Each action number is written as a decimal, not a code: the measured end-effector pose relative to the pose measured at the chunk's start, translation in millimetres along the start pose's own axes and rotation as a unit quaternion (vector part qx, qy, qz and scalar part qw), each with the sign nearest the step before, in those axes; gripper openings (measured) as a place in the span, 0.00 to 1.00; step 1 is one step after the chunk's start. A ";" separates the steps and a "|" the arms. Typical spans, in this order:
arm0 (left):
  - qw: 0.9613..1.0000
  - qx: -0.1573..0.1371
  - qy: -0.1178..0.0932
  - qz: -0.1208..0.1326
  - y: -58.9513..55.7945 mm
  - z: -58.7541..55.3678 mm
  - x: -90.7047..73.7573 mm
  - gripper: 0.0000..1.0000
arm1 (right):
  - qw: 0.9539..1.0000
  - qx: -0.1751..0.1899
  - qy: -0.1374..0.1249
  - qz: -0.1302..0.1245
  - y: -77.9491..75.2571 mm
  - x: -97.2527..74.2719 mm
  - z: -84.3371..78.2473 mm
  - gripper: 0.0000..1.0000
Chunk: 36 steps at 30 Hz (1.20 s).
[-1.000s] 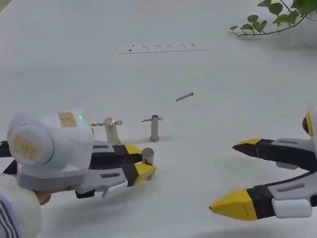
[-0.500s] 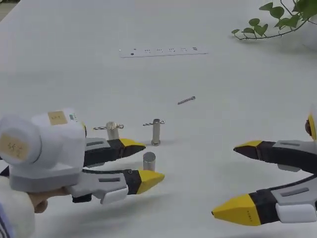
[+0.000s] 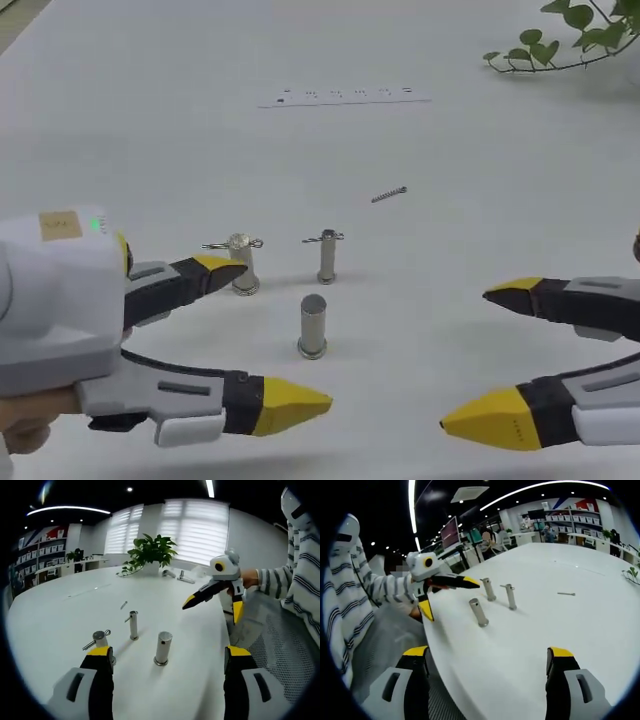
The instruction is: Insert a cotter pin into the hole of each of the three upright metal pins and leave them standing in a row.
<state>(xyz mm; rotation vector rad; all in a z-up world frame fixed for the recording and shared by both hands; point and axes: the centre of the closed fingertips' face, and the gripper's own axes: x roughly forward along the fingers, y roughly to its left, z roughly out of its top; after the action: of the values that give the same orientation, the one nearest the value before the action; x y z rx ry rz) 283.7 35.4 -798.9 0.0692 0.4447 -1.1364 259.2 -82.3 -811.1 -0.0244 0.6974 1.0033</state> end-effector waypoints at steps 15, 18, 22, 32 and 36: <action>0.999 -0.040 -0.006 0.033 4.1 -3.1 -15.8 0.99 | 1.000 -0.018 0.011 0.003 -4.8 -2.8 9.3 0.98; 0.998 -0.052 -0.008 0.033 3.4 -6.5 -17.9 0.99 | 0.999 -0.030 0.022 0.003 -8.7 -4.2 11.2 0.98; 0.997 -0.060 -0.013 0.043 4.8 -9.5 -22.5 0.99 | 0.998 -0.055 0.039 0.002 -17.5 -7.5 18.3 0.96; 0.995 -0.077 -0.018 0.063 9.7 -19.8 -32.0 0.99 | 0.991 -0.099 0.090 0.007 -44.5 -13.7 38.5 0.95; 0.994 -0.089 -0.016 0.060 6.9 -24.8 -31.0 0.99 | 0.987 -0.119 0.104 0.016 -52.7 -8.5 49.1 0.94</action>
<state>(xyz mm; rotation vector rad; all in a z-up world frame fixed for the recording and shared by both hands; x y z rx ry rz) 271.5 71.9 -810.9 -0.0775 0.5044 -0.9748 323.1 -102.0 -783.1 -0.3310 0.7653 1.1212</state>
